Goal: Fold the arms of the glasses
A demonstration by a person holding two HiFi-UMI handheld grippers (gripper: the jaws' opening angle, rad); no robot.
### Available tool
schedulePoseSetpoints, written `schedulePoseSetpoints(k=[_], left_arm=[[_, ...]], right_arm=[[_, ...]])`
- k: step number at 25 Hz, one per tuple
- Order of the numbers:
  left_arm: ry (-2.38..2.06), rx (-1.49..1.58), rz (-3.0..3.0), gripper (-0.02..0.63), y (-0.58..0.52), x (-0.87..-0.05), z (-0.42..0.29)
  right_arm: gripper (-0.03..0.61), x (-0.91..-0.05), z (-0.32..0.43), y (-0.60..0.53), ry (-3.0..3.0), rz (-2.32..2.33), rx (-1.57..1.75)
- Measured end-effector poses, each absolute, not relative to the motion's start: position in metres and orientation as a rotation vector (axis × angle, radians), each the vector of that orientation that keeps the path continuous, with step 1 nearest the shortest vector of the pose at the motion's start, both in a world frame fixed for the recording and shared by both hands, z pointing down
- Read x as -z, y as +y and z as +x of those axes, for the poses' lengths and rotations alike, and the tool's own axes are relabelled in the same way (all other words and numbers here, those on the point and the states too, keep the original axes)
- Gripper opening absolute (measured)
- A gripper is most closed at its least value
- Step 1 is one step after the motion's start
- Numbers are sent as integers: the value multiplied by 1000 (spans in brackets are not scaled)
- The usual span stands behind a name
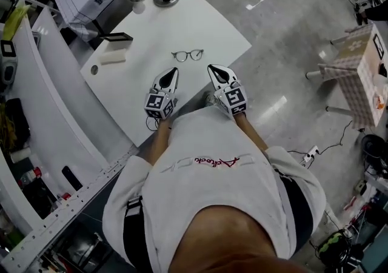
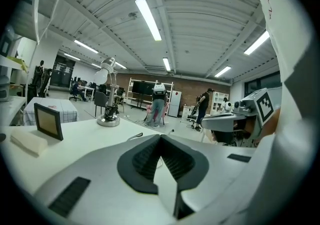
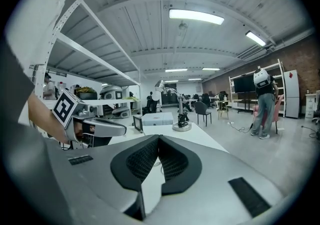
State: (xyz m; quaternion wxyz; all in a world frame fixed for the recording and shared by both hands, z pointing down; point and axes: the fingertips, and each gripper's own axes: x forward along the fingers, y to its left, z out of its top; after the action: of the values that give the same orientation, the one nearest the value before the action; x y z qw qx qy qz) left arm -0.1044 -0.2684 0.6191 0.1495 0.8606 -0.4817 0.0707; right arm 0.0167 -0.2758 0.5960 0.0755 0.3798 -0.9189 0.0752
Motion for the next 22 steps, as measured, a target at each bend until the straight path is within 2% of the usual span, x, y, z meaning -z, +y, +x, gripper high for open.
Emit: schedulePoseSetpoints(k=[13, 14, 16, 20, 22], left_arm=[[-1382, -259, 2416, 27, -292, -642, -126], [-1370, -257, 2422, 67, -295, -643, -127], [-1345, -263, 2439, 152, -301, -644, -127], [-1308, -340, 2480, 189, -307, -651, -122], [-1298, -364, 2487, 225, -311, -654, -119]], right_arm=[[14, -615, -5, -299, -2712, 1074, -323], [15, -617, -7, -300, -2709, 1066, -340], [72, -621, -10, -303, -2693, 1052, -361], [173, -634, -15, -310, -2614, 1043, -321], [178, -637, -17, -313, -2574, 1044, -275]])
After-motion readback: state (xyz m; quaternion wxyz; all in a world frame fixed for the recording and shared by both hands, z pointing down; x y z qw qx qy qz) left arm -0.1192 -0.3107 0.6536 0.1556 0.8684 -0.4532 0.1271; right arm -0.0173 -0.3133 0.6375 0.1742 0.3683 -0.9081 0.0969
